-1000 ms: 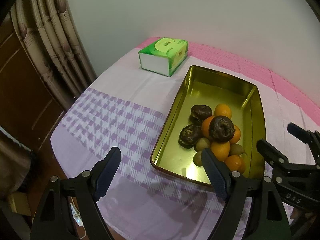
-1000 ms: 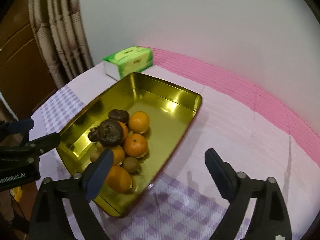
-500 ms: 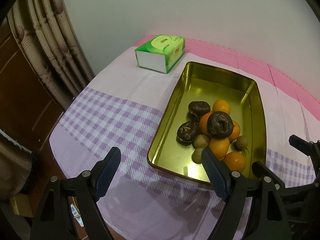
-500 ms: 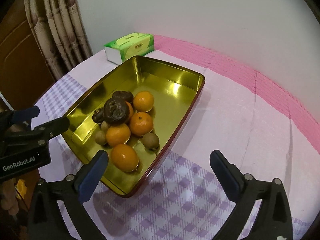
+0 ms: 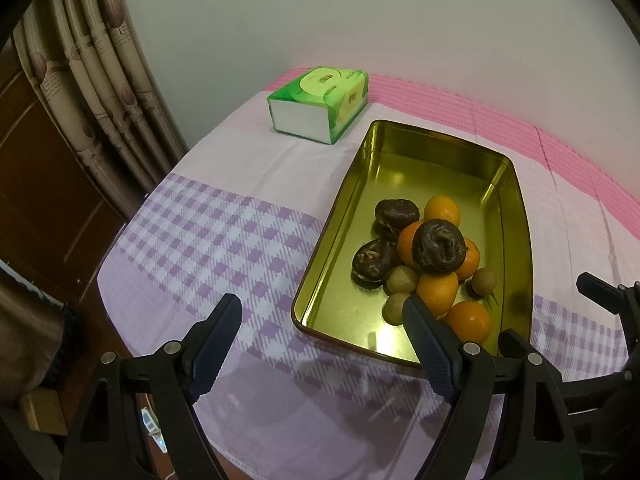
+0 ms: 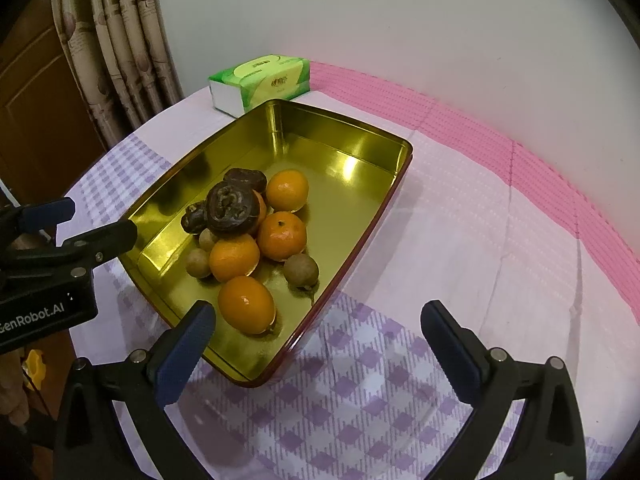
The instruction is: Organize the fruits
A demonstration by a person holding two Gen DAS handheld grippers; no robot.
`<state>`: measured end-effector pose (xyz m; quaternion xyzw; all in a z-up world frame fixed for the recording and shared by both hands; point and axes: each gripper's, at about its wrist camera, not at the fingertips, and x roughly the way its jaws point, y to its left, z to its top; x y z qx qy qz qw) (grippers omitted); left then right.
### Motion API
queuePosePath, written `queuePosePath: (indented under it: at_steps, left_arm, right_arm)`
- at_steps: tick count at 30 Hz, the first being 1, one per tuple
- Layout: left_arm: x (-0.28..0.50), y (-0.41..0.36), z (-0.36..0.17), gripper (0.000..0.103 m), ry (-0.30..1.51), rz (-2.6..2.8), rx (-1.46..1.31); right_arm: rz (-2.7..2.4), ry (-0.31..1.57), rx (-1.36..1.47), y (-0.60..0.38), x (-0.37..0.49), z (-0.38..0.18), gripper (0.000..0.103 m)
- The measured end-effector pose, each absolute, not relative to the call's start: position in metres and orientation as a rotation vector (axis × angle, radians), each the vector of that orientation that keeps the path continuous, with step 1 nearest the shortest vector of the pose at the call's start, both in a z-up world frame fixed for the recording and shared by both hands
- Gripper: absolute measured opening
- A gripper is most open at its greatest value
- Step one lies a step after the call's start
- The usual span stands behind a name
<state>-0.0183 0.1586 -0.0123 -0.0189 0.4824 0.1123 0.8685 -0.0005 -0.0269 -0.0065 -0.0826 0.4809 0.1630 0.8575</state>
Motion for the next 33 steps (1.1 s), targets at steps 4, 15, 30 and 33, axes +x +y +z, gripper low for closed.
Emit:
queuePosePath:
  at_steps: [4, 15, 30, 33]
  left_arm:
    - [-0.0186, 0.1583, -0.0122, 0.083, 1.009, 0.236, -0.039]
    - [-0.0188, 0.1574, -0.0139, 0.083, 1.013, 0.235, -0.037]
    - [-0.0192, 0.1567, -0.0147, 0.083, 1.016, 0.233, -0.036]
    - [-0.0187, 0.1569, -0.0148, 0.083, 1.016, 0.232, -0.036]
  right_arm:
    - [0.343, 1.011, -0.177, -0.0271, 0.0003, -0.0075, 0.102]
    - [0.347, 1.024, -0.182, -0.0245, -0.0019, -0.0097, 0.102]
    - [0.346, 1.03, -0.182, -0.0236, -0.0025, -0.0125, 0.102]
    - [0.348, 1.033, -0.183, -0.0233, -0.0027, -0.0132, 0.102]
